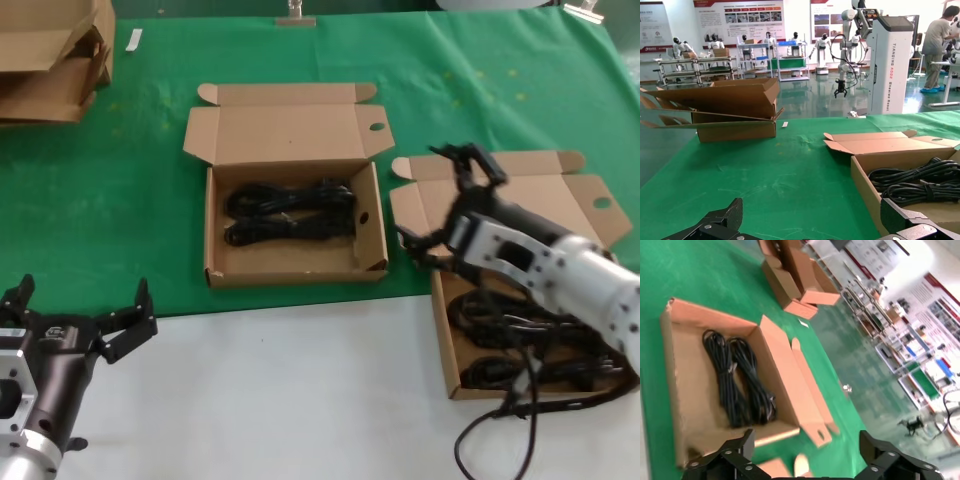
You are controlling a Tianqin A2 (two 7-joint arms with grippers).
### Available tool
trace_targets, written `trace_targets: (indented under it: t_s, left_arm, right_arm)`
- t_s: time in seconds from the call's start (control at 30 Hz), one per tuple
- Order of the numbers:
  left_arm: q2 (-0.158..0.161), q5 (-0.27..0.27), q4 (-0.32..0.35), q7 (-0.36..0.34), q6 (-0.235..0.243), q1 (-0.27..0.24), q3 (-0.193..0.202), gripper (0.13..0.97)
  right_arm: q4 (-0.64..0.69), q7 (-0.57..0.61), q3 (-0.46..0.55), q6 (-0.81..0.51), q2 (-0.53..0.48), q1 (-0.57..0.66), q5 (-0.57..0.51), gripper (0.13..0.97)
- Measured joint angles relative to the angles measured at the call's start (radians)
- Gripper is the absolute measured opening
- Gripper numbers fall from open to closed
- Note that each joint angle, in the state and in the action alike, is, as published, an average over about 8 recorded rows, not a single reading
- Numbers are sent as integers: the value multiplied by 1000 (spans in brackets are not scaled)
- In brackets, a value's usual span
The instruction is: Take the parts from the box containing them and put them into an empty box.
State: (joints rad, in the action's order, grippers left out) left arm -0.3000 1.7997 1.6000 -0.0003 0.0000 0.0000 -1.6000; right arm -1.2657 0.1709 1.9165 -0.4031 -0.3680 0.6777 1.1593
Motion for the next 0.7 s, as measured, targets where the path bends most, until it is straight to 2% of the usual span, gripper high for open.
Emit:
trace_targets:
  t_s: [0.33, 0.7]
  left_arm:
    - [0, 0, 0, 0, 0, 0, 0, 966]
    - [0, 0, 0, 0, 0, 0, 0, 966]
  right_arm:
    - [-42, -36, -24, 26, -24, -58, 24, 811]
    - [-80, -54, -63, 76, -12, -141, 106, 926]
